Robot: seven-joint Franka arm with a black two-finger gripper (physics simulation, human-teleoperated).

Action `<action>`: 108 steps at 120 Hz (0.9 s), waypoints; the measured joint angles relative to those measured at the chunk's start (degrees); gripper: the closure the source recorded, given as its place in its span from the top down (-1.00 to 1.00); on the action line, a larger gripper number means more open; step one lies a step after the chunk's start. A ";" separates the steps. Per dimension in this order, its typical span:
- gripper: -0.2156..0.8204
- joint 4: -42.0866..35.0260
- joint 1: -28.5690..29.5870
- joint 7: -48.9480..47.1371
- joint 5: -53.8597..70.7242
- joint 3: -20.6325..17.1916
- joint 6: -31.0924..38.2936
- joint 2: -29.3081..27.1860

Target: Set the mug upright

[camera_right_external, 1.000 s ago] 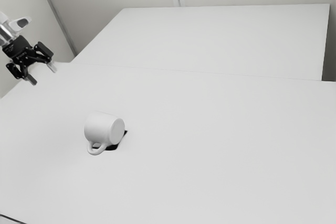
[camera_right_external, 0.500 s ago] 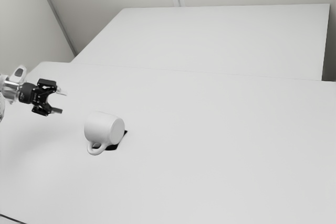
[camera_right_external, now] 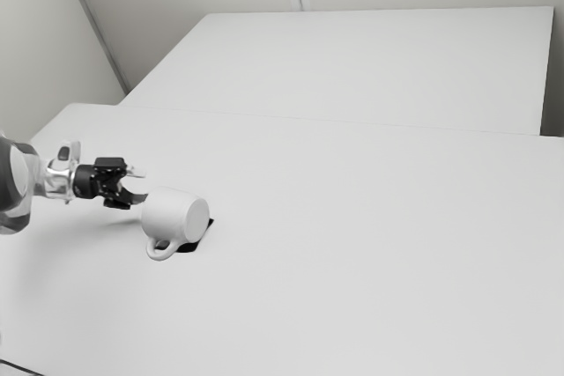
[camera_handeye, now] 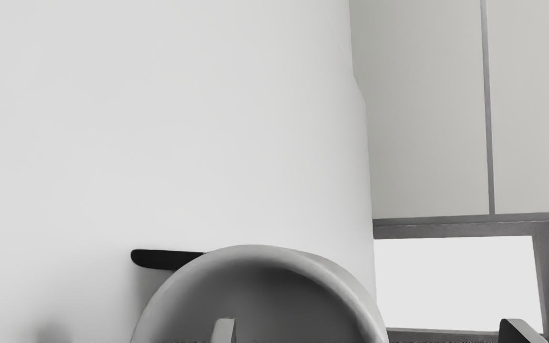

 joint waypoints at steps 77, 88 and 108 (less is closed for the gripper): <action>-0.51 -2.30 -0.17 8.40 -0.93 -3.08 0.48 0.06; -0.69 -2.34 -0.05 8.73 -1.05 -3.48 0.67 0.04; -0.94 -1.85 0.06 9.19 -1.74 -3.58 1.04 -0.43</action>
